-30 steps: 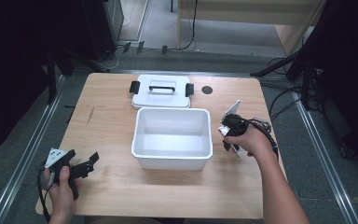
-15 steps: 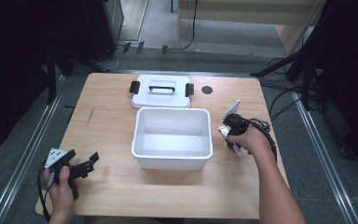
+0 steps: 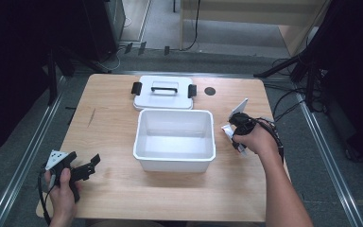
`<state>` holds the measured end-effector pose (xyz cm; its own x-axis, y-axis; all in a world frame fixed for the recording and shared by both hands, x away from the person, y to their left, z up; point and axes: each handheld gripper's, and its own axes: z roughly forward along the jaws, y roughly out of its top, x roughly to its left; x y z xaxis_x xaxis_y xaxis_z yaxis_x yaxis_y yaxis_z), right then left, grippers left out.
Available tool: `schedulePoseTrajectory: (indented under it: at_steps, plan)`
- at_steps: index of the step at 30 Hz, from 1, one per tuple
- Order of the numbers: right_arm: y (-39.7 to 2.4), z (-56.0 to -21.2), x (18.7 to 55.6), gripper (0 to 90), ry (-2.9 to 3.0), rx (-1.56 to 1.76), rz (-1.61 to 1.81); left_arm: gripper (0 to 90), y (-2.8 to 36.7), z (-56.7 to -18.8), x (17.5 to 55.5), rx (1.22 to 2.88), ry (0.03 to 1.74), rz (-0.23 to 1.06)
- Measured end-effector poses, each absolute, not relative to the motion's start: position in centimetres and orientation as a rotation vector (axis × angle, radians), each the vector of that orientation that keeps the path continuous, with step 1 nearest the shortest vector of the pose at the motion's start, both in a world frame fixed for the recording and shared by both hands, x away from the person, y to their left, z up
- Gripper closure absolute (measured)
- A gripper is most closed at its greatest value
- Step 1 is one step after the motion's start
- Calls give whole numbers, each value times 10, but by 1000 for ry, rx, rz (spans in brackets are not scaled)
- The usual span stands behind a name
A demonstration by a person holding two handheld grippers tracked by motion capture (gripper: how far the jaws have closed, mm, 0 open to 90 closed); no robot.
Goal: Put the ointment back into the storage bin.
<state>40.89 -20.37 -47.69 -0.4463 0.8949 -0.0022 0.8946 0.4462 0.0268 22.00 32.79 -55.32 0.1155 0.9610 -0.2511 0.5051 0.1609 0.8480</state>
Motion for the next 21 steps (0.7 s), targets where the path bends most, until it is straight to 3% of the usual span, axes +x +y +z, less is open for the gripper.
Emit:
schedulePoseTrajectory:
  at_steps: [21]
  plan:
    - [-184,-379,402,726,2652,1678,158,0,328,-553,220,1471,1521,625]
